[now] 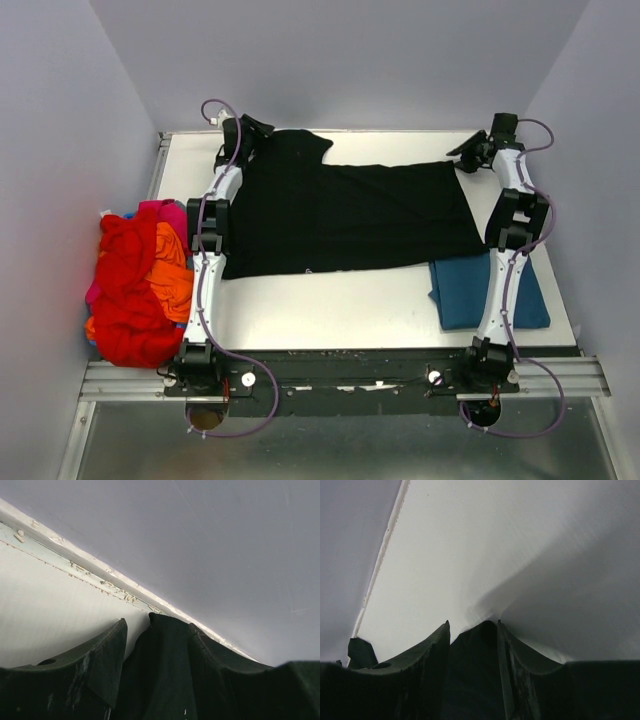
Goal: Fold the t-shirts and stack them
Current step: Grap the side of the flattened tshirt furthest away from the robot with both arms
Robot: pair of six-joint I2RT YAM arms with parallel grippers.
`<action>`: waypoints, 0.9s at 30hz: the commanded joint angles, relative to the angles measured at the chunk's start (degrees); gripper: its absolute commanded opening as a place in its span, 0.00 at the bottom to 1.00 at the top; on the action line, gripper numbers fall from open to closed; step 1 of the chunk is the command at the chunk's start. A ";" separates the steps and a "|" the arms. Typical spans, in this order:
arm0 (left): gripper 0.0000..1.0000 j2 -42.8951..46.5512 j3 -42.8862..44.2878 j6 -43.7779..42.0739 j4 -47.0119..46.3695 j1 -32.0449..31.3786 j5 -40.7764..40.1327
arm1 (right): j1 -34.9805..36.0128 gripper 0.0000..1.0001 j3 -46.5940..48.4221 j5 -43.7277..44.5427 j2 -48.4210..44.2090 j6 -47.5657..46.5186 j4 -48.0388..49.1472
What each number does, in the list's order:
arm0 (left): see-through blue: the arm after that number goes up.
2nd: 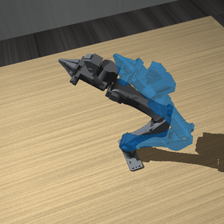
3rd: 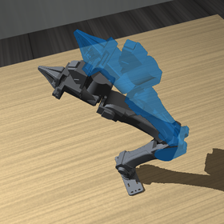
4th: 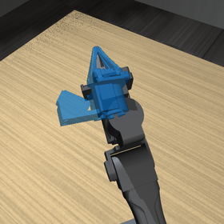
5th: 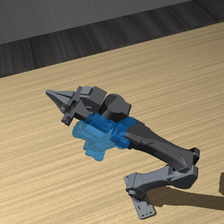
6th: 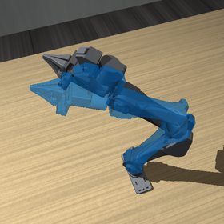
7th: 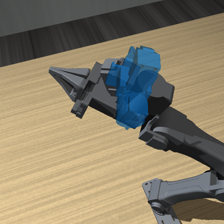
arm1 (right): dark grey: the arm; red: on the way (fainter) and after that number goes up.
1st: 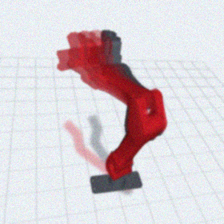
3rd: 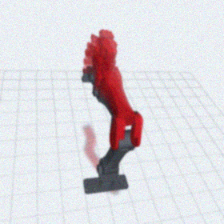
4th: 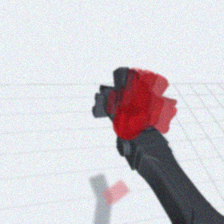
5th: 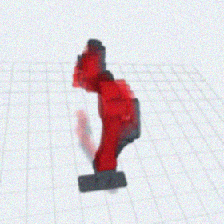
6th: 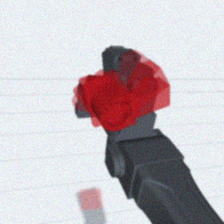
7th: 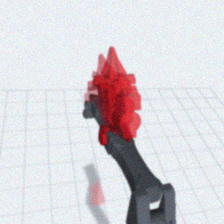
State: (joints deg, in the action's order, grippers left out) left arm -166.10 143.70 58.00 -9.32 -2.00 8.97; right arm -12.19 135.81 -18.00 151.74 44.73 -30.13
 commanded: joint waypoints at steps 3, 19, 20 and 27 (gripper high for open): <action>0.63 -1.24 0.88 1.42 0.80 -0.37 2.10 | 0.32 0.43 0.77 -2.74 1.01 0.36 -2.04; 0.61 -1.68 0.97 2.03 0.62 -0.20 3.59 | 0.06 0.01 -10.03 -1.07 -5.22 0.71 4.46; 0.61 -1.77 1.06 2.21 0.71 -0.28 3.77 | 0.06 0.01 -10.47 -1.25 -5.58 0.71 4.73; 0.40 -1.33 1.15 0.98 2.20 -0.20 4.56 | -0.29 0.01 -10.56 -2.13 -5.23 1.06 4.99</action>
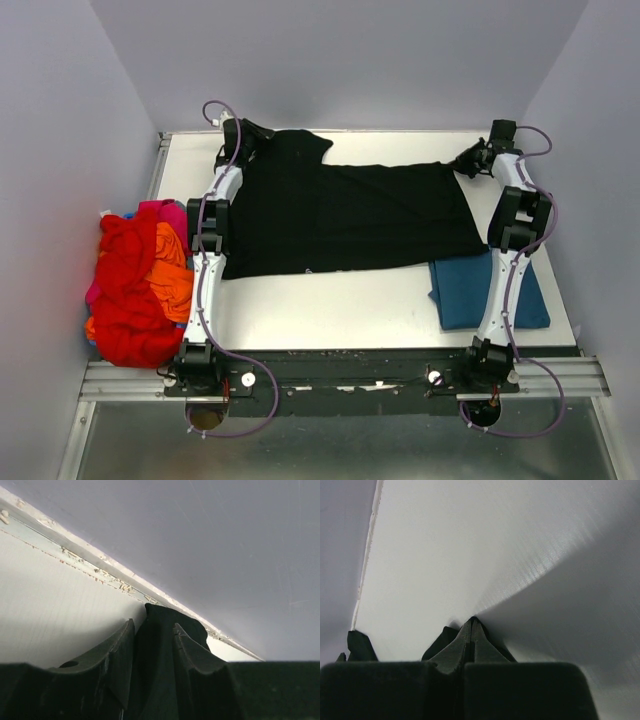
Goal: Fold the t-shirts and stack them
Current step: Grap the side of the flattened tshirt furthest away from the robot with both arms
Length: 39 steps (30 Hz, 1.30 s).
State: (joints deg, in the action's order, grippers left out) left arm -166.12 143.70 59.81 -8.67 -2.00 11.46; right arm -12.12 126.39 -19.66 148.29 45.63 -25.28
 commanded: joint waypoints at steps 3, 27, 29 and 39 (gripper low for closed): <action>0.34 -0.96 0.97 -1.28 1.55 -0.20 1.81 | -0.45 0.01 -1.06 -0.73 -1.77 0.25 0.23; 0.00 10.99 -14.59 -2.77 -14.71 1.47 9.72 | -1.85 0.01 -5.44 -4.33 -7.13 -0.10 1.46; 0.00 11.96 -15.29 -2.95 -14.54 1.47 10.24 | -2.03 0.01 -6.41 -4.51 -8.10 -0.27 1.63; 0.00 20.30 -25.12 -7.78 -13.21 1.47 9.37 | -2.12 0.01 -10.81 -5.56 -12.14 -1.33 1.64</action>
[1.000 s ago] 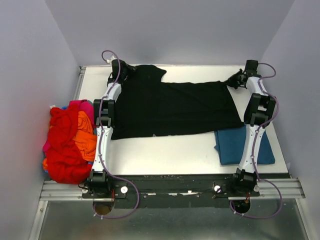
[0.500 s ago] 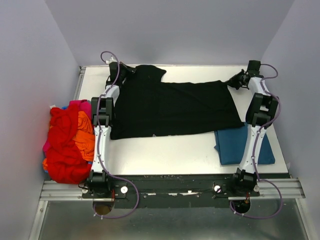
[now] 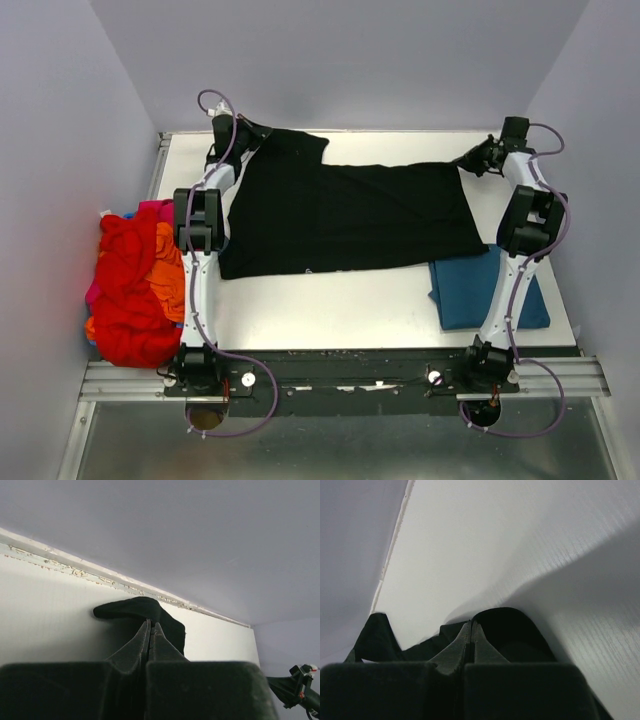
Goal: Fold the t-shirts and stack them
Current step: Grap the side of the flattened tshirt furthest away from the robot with both arms
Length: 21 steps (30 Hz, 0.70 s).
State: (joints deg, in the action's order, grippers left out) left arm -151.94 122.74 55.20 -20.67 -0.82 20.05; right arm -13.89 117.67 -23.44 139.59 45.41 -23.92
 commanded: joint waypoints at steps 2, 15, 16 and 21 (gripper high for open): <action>0.00 7.96 -6.54 -4.04 -1.57 0.29 0.69 | -0.35 0.01 -3.14 -1.87 -4.32 -1.37 0.28; 0.00 23.17 -26.04 -9.14 -5.08 0.29 1.57 | -1.66 0.01 -9.38 -1.87 -10.12 -2.61 -0.77; 0.00 24.83 -27.97 -9.49 -5.61 0.29 1.65 | -1.67 0.01 -9.82 -2.04 -10.65 -2.61 -0.77; 0.00 32.92 -36.15 -12.48 -6.67 0.29 0.78 | -1.93 0.01 -12.89 -2.57 -13.46 -2.78 -0.43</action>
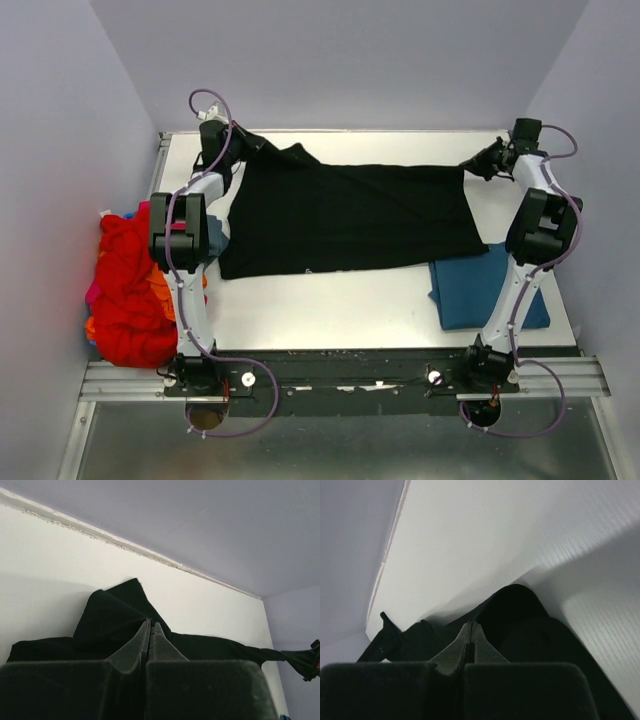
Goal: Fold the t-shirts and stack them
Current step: Grap the side of the flattened tshirt furthest away from the robot with both arms
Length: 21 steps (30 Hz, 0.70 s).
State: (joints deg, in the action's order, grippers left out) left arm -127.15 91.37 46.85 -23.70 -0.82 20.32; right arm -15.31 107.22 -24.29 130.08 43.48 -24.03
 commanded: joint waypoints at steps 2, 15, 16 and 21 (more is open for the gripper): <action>0.00 11.04 -7.69 -5.01 -3.54 0.29 0.25 | -0.51 0.01 -3.76 -2.07 -4.92 -0.94 -0.14; 0.00 24.84 -22.46 -9.41 -4.24 -0.50 -4.67 | -1.30 0.01 -12.03 -0.49 -12.30 -0.95 1.44; 0.00 25.54 -23.51 -9.76 -4.42 -0.50 -4.85 | -1.39 0.01 -12.56 -0.49 -12.83 -0.86 1.44; 0.00 29.23 -28.26 -10.82 -5.56 -0.50 -6.08 | -1.74 0.01 -14.23 -0.58 -14.94 -0.95 1.44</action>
State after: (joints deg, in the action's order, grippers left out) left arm -102.39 66.19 38.44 -26.52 -1.21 16.82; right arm -16.47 94.59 -25.06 118.45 43.42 -23.51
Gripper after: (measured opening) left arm 0.007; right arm 0.013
